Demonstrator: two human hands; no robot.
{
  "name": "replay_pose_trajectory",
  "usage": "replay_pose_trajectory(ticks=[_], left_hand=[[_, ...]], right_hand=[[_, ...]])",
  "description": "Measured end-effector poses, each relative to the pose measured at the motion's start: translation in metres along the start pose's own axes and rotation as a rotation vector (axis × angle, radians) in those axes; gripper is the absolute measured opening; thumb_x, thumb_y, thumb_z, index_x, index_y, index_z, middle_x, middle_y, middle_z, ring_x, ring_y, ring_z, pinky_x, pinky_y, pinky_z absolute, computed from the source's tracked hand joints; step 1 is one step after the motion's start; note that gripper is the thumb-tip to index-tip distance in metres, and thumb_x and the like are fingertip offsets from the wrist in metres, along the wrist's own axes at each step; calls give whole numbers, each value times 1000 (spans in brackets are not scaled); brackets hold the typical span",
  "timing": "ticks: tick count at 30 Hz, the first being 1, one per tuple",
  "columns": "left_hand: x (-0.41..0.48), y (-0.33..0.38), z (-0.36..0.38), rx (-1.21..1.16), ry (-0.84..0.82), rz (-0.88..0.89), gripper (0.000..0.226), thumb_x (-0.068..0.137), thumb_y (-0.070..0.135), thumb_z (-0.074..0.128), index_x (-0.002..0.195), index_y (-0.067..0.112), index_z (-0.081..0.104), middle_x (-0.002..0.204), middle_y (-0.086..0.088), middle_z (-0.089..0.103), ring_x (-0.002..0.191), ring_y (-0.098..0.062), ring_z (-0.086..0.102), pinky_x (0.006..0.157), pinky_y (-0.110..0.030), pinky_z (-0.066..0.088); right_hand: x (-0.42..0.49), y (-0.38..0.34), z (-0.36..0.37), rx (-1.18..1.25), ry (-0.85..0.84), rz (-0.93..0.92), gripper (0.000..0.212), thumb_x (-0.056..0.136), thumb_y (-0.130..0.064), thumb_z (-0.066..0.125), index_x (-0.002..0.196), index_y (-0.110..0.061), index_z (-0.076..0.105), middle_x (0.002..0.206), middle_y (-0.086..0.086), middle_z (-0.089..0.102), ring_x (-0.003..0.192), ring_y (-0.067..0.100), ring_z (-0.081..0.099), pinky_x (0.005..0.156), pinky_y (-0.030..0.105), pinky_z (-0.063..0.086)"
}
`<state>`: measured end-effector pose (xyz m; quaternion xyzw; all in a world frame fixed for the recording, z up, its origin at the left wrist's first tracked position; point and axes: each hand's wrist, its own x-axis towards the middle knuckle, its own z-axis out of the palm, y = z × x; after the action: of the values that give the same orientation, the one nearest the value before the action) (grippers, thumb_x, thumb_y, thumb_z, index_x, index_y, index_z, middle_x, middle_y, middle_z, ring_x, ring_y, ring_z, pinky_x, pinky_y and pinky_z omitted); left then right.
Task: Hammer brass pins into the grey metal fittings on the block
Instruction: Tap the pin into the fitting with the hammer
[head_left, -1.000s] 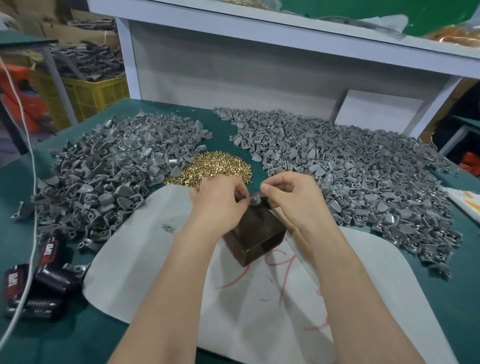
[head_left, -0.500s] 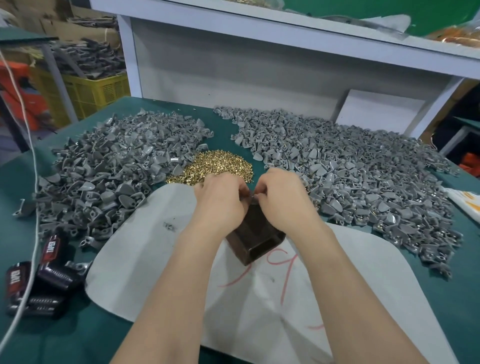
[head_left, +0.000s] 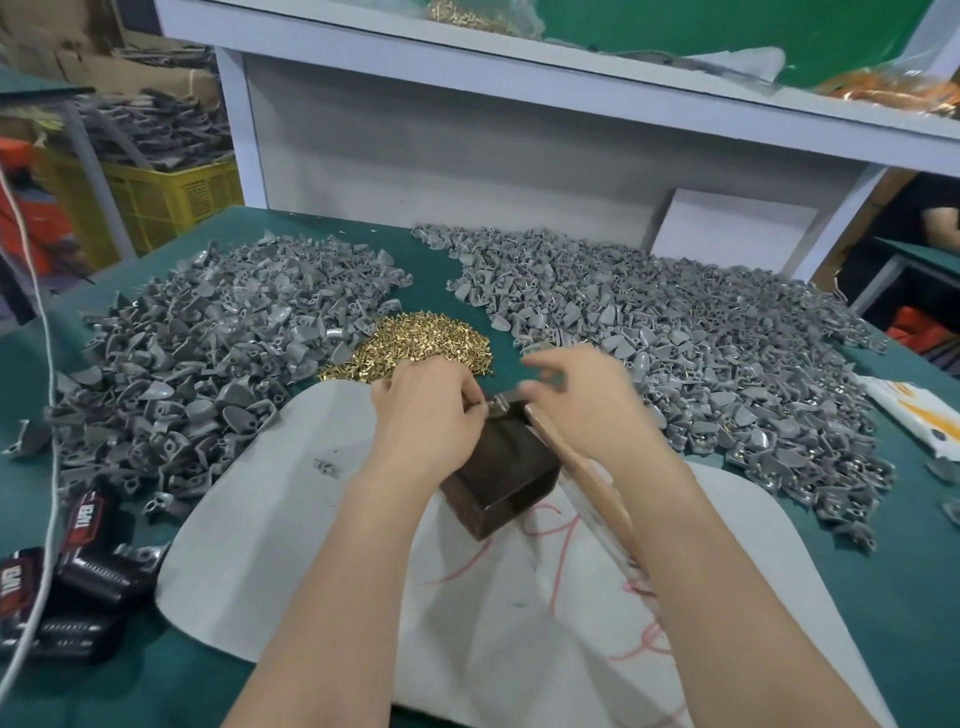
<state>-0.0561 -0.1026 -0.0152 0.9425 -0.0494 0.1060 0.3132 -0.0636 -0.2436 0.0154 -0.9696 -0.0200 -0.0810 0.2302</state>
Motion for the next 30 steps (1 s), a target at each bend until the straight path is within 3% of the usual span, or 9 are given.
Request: replay_pose_trajectory(ticks=[3,6,10,13,15,19,21,26,30], left_hand=[[0,-1,1,-14,-7,-12,11,87,24,63,80,30,66,86,13,59,105,-22,49,83,-35,25],[1,-1,1,-16,-14,-18,14,87,24,63,76,32,62,85,14,59,106,-22,50,84,-36,28],[0,-2,0,-19,-13,-23,10,87,25,63,80,32,65,93,12,66,105,-20,54,89,-37,34],[1,-2,1,-2,-12,-30,9,87,25,63,82,32,66,96,10,67,105,-20,54,89,-38,36],[1,-2,1,0,-10,-35,7,87,25,63,84,31,66,97,8,67,105,-21,55,90,-37,37],[-1,-2,0,-60,-15,-22,6,86,20,65,84,23,69,92,2,69,97,-24,60,87,-38,47],[-1,-2,0,-108,-12,3,6,85,17,67,82,17,71,85,-2,68,90,-26,62,81,-39,51],[-2,-2,-2,-83,-18,8,8,84,13,64,83,14,72,85,-5,68,89,-28,62,80,-38,51],[0,-1,0,-95,3,20,10,86,14,65,83,9,73,81,-5,67,88,-28,63,79,-37,52]], right_hand=[[-13,27,-3,-163,-96,213,32,90,-34,57,113,-12,60,106,6,64,98,26,60,85,34,48],[-13,28,14,-326,-296,224,17,89,-18,52,98,-7,61,89,8,61,82,27,58,68,31,45],[-8,34,6,-160,-212,250,17,91,-18,50,96,-4,59,86,10,61,74,25,58,55,29,42],[-13,35,-11,65,-89,283,12,91,-19,51,96,-9,54,86,12,66,66,24,69,64,40,56],[-17,32,-18,124,-76,212,6,92,-21,50,95,-15,49,81,8,66,52,15,65,58,36,55],[-33,22,-23,90,181,-105,47,94,-21,52,130,-49,44,107,-14,65,67,-5,54,61,10,40],[-45,11,-22,110,292,-241,63,94,-17,53,128,-64,29,107,-28,53,76,-24,51,68,-6,33],[-53,11,-14,-68,159,-220,60,94,-19,52,127,-65,31,127,-26,55,104,10,61,92,25,46],[-51,10,-24,108,408,-332,60,94,-14,51,130,-60,38,122,-32,52,103,-13,53,92,1,36]])
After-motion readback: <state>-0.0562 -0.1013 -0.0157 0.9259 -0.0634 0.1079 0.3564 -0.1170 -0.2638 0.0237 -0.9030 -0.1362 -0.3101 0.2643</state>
